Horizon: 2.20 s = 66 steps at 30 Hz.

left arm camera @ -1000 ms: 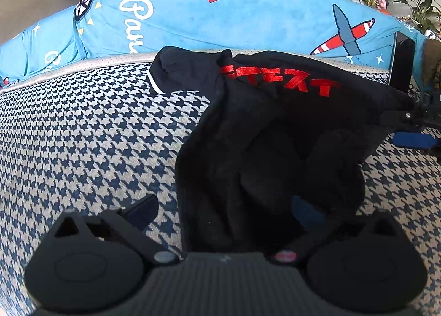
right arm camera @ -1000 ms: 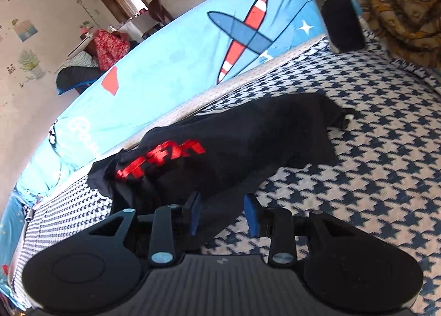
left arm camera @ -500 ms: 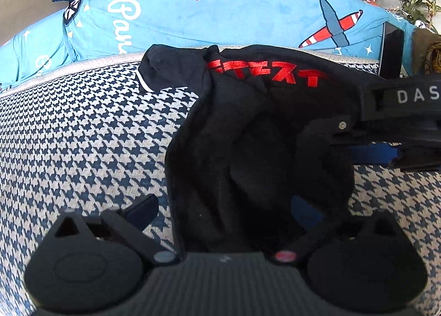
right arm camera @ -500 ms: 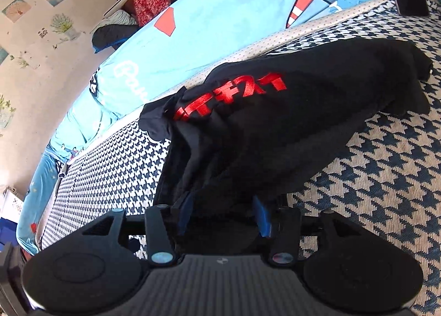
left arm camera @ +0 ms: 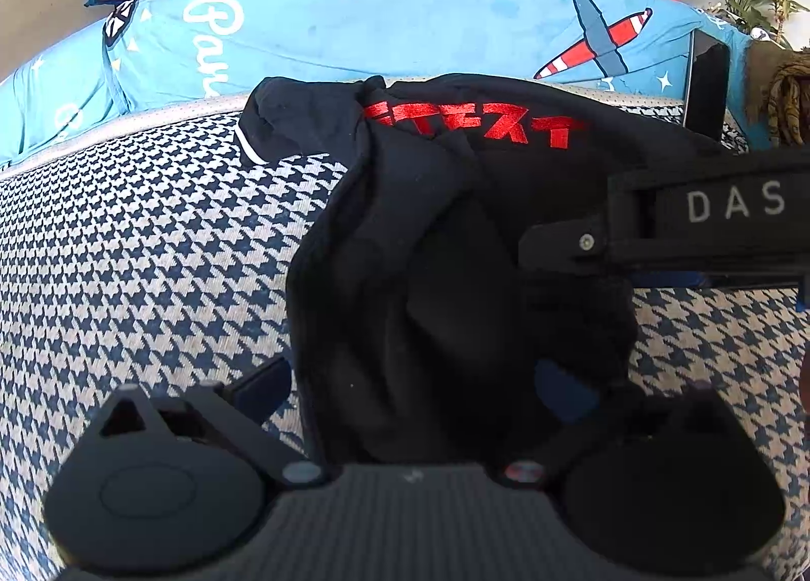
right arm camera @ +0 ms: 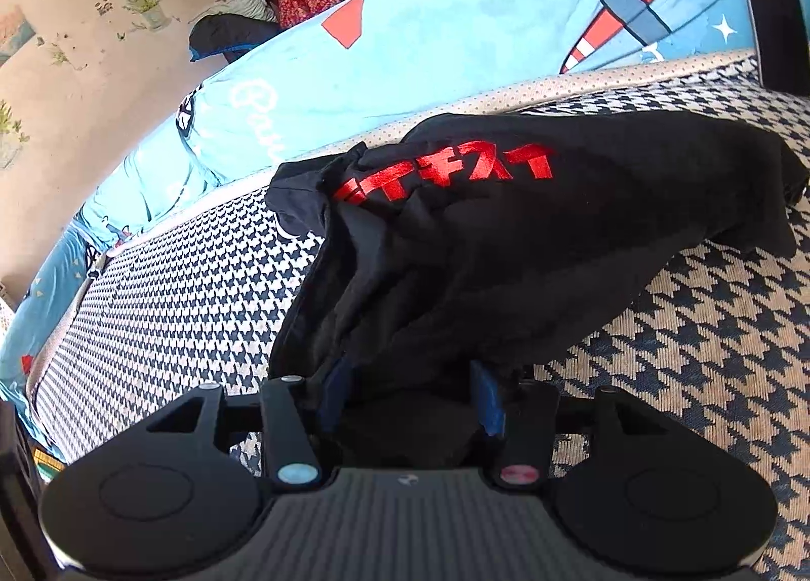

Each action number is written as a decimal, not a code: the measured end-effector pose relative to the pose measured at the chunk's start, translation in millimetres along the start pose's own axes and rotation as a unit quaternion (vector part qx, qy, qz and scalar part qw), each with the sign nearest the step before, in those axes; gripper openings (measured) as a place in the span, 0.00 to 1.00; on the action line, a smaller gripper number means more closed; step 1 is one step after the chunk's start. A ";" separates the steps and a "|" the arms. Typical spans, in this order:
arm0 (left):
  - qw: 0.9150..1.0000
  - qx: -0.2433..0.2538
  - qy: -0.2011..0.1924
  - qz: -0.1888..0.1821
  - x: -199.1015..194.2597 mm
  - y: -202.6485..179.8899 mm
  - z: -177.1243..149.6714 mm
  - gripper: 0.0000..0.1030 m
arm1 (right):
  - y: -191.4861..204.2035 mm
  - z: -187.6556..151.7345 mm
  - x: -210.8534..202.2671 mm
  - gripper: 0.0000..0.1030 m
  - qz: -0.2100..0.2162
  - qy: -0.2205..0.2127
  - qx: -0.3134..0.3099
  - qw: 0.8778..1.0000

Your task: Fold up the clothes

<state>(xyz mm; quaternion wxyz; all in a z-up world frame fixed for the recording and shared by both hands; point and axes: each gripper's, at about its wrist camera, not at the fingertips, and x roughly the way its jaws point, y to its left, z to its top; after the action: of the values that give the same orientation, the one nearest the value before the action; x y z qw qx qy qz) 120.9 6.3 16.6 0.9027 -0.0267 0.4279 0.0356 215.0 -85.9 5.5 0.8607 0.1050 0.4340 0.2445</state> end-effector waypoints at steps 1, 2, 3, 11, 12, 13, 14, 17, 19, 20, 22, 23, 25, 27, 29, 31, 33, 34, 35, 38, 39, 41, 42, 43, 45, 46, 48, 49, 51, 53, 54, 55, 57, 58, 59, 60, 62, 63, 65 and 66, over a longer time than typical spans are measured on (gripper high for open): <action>1.000 0.000 0.001 -0.004 0.2 -0.4 -0.5 1.00 | 1.7 -0.7 1.4 0.53 0.000 0.002 -0.006 1.000; 1.000 0.001 0.002 -0.009 0.2 -0.8 -1.0 1.00 | 3.2 -1.5 3.2 0.59 0.000 0.006 -0.013 1.000; 1.000 0.002 0.003 -0.014 0.3 -1.2 -1.6 1.00 | 4.4 -2.5 6.3 0.62 0.002 0.013 -0.018 1.000; 1.000 0.002 -0.004 -0.029 -4.7 4.5 -6.8 1.00 | 13.4 -12.8 16.3 0.32 -0.047 0.011 -0.082 0.995; 0.999 -0.003 -0.007 -0.031 -6.7 7.0 -7.5 1.00 | 13.2 -13.3 15.7 0.26 -0.053 0.007 -0.087 0.995; 0.999 -0.010 -0.012 -0.033 -9.5 9.8 -8.6 1.00 | 10.5 -11.6 12.5 0.18 -0.054 0.000 -0.082 0.995; 0.999 -0.018 -0.017 -0.035 -12.9 12.8 -10.2 1.00 | 7.7 -9.6 8.3 0.16 -0.054 -0.008 -0.077 0.996; 0.998 -0.036 -0.026 -0.041 -21.4 21.2 -17.5 1.00 | -1.6 -1.7 -12.2 0.15 -0.055 -0.043 -0.051 0.996; 0.998 -0.044 -0.026 -0.035 -25.4 25.0 -25.2 1.00 | -15.2 1.7 -22.9 0.14 -0.067 -0.055 -0.022 0.996; 0.998 -0.048 -0.025 -0.029 -26.2 26.7 -29.2 1.00 | -24.1 2.9 -27.5 0.13 -0.077 -0.059 -0.004 0.995; 0.998 -0.058 -0.018 -0.018 -26.4 30.3 -38.7 1.00 | -41.8 5.2 -36.6 0.13 -0.096 -0.065 0.032 0.993; 0.998 -0.062 -0.014 -0.014 -26.0 31.8 -43.3 1.00 | -50.7 6.3 -41.1 0.13 -0.105 -0.069 0.050 0.991; 0.998 -0.066 -0.006 -0.005 -24.8 34.1 -52.4 1.00 | -68.5 8.6 -50.2 0.14 -0.123 -0.075 0.086 0.986; 0.998 -0.065 0.000 0.006 -23.7 35.7 -61.0 1.00 | -86.0 10.5 -59.2 0.14 -0.146 -0.082 0.119 0.979; 0.998 -0.058 -0.005 0.017 -24.7 35.9 -68.2 1.00 | -96.0 8.6 -67.9 0.14 -0.180 -0.093 0.124 0.971; 0.998 -0.049 -0.010 0.027 -25.9 35.0 -73.4 1.00 | -102.6 6.0 -77.2 0.16 -0.205 -0.103 0.123 0.965; 0.998 -0.044 -0.016 0.033 -27.9 33.7 -78.8 1.00 | -109.2 3.4 -86.5 0.19 -0.231 -0.114 0.122 0.959; 0.998 -0.043 -0.018 0.034 -29.1 32.8 -80.7 1.00 | -112.5 2.2 -91.1 0.19 -0.243 -0.119 0.122 0.955; 0.998 -0.044 -0.019 0.035 -29.8 32.4 -81.6 1.00 | -114.1 0.3 -95.4 0.19 -0.248 -0.122 0.120 0.954; 0.998 -0.046 -0.020 0.036 -32.2 30.4 -84.4 1.00 | -101.3 -10.9 -100.8 0.19 -0.198 -0.111 0.099 0.969; 0.998 -0.048 -0.020 0.035 -32.7 30.2 -84.8 1.00 | -94.8 -15.3 -100.3 0.19 -0.183 -0.105 0.091 0.973; 0.998 -0.052 -0.021 0.034 -34.0 30.0 -85.7 1.00 | -77.9 -24.6 -96.2 0.19 -0.155 -0.092 0.065 0.981; 0.998 -0.056 -0.022 0.033 -34.9 31.0 -85.8 1.00 | -69.5 -29.6 -94.0 0.19 -0.141 -0.086 0.052 0.985; 0.997 -0.062 -0.023 0.031 -36.1 32.8 -85.3 1.00 | -62.1 -35.3 -92.2 0.20 -0.128 -0.081 0.042 0.987; 0.996 -0.075 -0.025 0.028 -38.8 36.8 -83.8 1.00 | -47.3 -46.7 -88.2 0.20 -0.103 -0.071 0.023 0.992; 0.996 -0.082 -0.026 0.029 -40.9 39.9 -82.1 1.00 | -40.0 -52.6 -85.1 0.20 -0.092 -0.064 0.011 0.994; 0.995 -0.089 -0.027 0.033 -44.6 44.7 -77.7 1.00 | -25.1 -64.1 -78.4 0.20 -0.071 -0.051 -0.013 0.996; 0.995 -0.088 -0.027 0.036 -46.7 46.8 -74.1 1.00 | -17.0 -69.5 -74.4 0.20 -0.065 -0.045 -0.031 0.996; 0.995 -0.082 -0.027 0.040 -50.7 49.5 -67.5 1.00 | -1.1 -80.2 -66.2 0.21 -0.053 -0.032 -0.065 0.996; 0.997 -0.069 -0.023 0.031 -55.2 52.5 -58.7 1.00 | 12.3 -90.0 -58.2 0.27 -0.043 -0.020 -0.096 0.994; 0.997 -0.061 -0.026 0.028 -57.5 54.2 -54.5 1.00 | 17.8 -94.5 -54.7 0.30 -0.040 -0.016 -0.108 0.993; 0.998 -0.049 -0.031 0.027 -60.4 55.9 -49.4 1.00 | 22.7 -98.5 -50.7 0.36 -0.037 -0.013 -0.121 0.992; 0.998 -0.021 -0.041 0.033 -64.5 59.2 -42.2 1.00 | 32.4 -105.9 -45.0 0.42 -0.032 -0.008 -0.146 0.989; 0.998 -0.010 -0.046 0.040 -66.0 61.8 -39.2 1.00 | 37.1 -109.6 -42.3 0.43 -0.031 -0.006 -0.159 0.987; 0.998 -0.005 -0.051 0.044 -67.0 65.7 -36.5 1.00 | 41.0 -112.7 -39.9 0.45 -0.031 -0.006 -0.170 0.985; 0.997 -0.005 -0.053 0.047 -67.6 69.8 -34.8 1.00 | 44.8 -116.1 -37.4 0.46 -0.031 -0.004 -0.182 0.983; 0.997 -0.035 -0.051 0.038 -66.7 80.8 -34.7 1.00 | 50.8 -122.2 -32.0 0.50 -0.035 0.000 -0.204 0.978; 0.997 -0.053 -0.048 0.026 -65.3 86.3 -35.5 1.00 | 53.2 -125.2 -28.5 0.50 -0.042 0.004 -0.215 0.976; 0.996 -0.083 -0.040 0.003 -62.7 94.8 -37.8 1.00 | 56.4 -128.9 -21.4 0.51 -0.057 0.005 -0.236 0.970; 0.995 -0.094 -0.038 -0.006 -61.6 97.9 -39.0 1.00 | 58.1 -130.4 -18.2 0.51 -0.065 0.002 -0.247 0.967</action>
<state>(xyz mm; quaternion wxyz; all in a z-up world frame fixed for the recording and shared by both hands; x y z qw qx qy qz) 43.4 98.2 37.9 0.9119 -0.1124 0.3883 0.0711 82.5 -49.4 -37.4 0.8729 -0.1399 0.3680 0.2881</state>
